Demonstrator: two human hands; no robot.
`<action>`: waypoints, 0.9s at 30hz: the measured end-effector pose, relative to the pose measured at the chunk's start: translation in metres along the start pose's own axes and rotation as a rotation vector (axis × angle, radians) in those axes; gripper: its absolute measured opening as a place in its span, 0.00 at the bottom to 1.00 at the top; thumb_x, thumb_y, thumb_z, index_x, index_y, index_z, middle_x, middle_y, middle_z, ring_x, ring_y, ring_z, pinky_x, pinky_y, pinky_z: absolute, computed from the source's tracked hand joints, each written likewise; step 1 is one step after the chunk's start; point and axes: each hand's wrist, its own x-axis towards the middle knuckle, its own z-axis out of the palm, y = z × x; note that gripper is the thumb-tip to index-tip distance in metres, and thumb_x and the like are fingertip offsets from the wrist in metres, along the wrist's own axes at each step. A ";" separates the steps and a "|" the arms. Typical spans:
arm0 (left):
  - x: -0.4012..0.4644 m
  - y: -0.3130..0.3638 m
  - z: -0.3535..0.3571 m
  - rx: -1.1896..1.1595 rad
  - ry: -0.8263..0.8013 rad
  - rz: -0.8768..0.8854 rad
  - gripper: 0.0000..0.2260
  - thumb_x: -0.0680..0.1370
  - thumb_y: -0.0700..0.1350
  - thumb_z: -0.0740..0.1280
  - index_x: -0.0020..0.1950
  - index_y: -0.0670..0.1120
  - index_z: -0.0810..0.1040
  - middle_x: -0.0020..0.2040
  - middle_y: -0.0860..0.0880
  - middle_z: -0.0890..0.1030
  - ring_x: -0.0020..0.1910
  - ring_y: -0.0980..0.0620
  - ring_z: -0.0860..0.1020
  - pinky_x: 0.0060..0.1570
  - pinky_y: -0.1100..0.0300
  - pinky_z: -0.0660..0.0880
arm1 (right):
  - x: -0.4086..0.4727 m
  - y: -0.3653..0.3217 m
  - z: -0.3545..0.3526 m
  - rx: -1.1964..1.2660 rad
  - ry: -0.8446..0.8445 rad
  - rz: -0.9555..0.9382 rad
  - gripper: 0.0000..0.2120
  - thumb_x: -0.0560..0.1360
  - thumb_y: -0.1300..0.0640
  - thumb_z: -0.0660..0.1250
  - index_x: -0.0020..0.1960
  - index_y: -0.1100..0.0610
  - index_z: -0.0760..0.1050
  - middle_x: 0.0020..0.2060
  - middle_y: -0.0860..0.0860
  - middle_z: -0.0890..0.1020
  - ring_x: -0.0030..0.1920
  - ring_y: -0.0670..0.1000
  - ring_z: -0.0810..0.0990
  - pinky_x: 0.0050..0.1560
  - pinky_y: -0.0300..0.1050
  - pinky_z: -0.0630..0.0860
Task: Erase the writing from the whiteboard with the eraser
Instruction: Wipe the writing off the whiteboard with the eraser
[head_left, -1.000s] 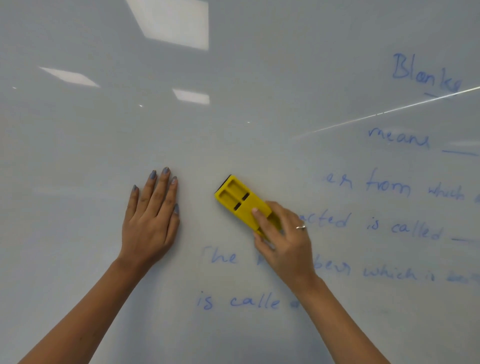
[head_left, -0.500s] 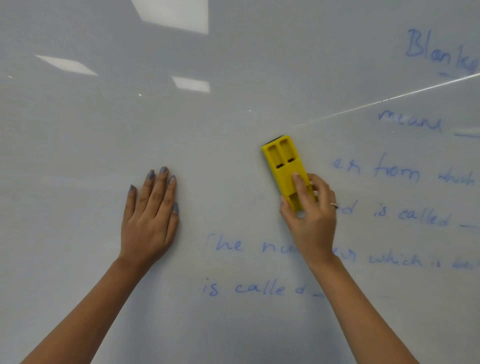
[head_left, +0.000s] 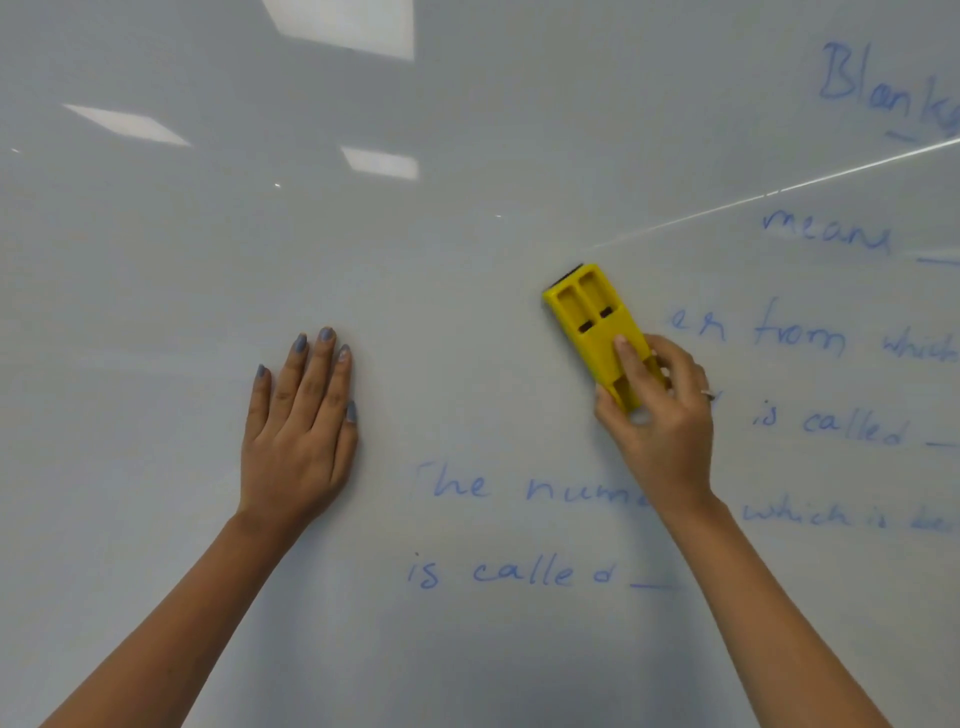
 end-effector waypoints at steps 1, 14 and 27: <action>0.000 0.000 0.000 0.000 0.001 0.000 0.23 0.84 0.44 0.53 0.79 0.40 0.60 0.79 0.42 0.60 0.79 0.42 0.57 0.75 0.40 0.57 | 0.007 -0.003 0.003 0.016 0.013 0.035 0.22 0.71 0.60 0.72 0.64 0.57 0.76 0.57 0.61 0.77 0.51 0.61 0.76 0.50 0.57 0.76; 0.001 0.000 -0.002 -0.007 0.012 -0.004 0.23 0.83 0.43 0.54 0.78 0.41 0.61 0.79 0.42 0.61 0.78 0.43 0.58 0.74 0.41 0.58 | -0.053 -0.044 0.016 0.049 -0.232 -0.329 0.24 0.71 0.58 0.70 0.65 0.49 0.72 0.58 0.57 0.79 0.53 0.57 0.78 0.48 0.49 0.74; -0.008 0.000 -0.009 -0.020 -0.035 -0.028 0.22 0.83 0.42 0.55 0.77 0.39 0.64 0.78 0.40 0.62 0.78 0.41 0.59 0.75 0.41 0.58 | -0.025 -0.065 0.030 0.100 -0.135 -0.181 0.21 0.73 0.58 0.70 0.66 0.53 0.75 0.58 0.58 0.78 0.51 0.60 0.77 0.50 0.51 0.74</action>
